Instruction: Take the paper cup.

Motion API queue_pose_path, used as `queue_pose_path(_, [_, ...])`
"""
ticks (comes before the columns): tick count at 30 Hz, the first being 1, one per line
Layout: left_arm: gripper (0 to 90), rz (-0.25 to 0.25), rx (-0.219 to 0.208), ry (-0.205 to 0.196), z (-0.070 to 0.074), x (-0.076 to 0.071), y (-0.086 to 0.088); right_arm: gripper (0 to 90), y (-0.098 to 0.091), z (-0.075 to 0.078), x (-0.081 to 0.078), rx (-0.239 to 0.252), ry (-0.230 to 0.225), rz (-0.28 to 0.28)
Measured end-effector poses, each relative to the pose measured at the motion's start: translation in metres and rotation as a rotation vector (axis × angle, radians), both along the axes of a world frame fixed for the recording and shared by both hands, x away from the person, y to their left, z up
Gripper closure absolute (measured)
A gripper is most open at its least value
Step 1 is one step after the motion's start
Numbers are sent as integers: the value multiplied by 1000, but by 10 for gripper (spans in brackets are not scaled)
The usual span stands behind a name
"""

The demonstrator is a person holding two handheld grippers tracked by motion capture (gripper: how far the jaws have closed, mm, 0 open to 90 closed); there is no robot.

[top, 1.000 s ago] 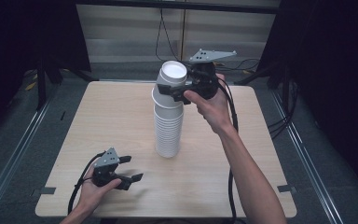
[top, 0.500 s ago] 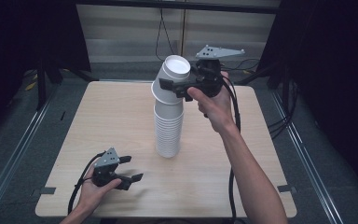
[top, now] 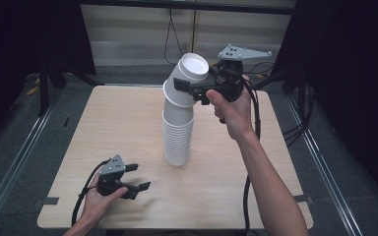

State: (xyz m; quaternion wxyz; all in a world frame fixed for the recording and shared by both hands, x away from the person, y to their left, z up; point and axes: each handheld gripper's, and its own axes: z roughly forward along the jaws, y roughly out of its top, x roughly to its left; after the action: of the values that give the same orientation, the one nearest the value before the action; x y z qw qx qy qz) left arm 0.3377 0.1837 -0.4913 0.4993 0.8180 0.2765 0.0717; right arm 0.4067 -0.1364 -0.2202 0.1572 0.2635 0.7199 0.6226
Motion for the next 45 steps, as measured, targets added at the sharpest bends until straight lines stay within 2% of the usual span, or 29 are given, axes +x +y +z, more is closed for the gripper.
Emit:
queue_pose_path(6, [165,15,-6,-1,0,-1,0,194,-6,0,-3,23,0,-1])
queue_pose_path(7, [165,15,3,-11,0,0,2,194,-7,0,-4,26,-1,0])
queue_pose_path(9, [164,23,-9,-4,0,-1,2,194,-12,1,-6,29,-7,4])
queue_pose_path(13, [164,23,-7,-4,0,0,2,194,-18,3,-13,35,-20,-4])
queue_pose_path(21, [164,18,8,-4,-2,0,0,195,-37,6,-21,16,-23,-42])
queue_pose_path(24, [163,18,18,-4,-3,1,0,195,-43,5,-24,11,-21,-52])
queue_pose_path(30, [161,30,-13,1,-1,1,3,195,-52,-2,-29,-1,-7,-67])
queue_pose_path(36, [158,30,-14,11,-2,1,2,195,-61,-6,-35,-10,-7,-80])
queue_pose_path(45, [158,23,-16,-10,1,1,1,196,-68,-20,-40,-27,16,-88])
